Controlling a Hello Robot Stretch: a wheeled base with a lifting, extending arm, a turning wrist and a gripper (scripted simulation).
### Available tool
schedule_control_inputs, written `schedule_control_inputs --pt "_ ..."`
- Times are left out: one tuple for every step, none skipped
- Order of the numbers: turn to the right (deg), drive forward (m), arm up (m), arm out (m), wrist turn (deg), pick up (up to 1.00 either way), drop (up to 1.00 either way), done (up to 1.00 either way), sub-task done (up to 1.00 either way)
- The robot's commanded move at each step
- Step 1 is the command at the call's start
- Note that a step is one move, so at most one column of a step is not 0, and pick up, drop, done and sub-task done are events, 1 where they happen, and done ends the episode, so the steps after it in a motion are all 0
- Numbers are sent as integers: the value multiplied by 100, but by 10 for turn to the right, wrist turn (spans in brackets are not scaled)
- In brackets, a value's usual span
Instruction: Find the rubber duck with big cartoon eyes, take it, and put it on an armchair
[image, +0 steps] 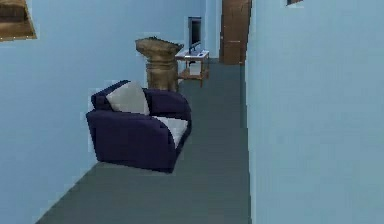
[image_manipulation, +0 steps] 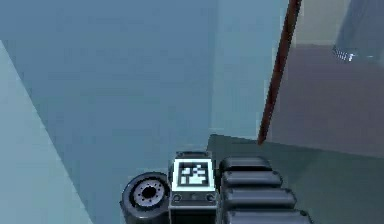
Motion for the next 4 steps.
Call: schedule_control_inputs --pt "60 0 0 0 0 0 0 0 0" --pt "0 100 0 0 0 0 0 0 0" --pt "0 95 0 0 0 0 0 0 0" --pt "-450 0 0 0 0 0 0 0 0"
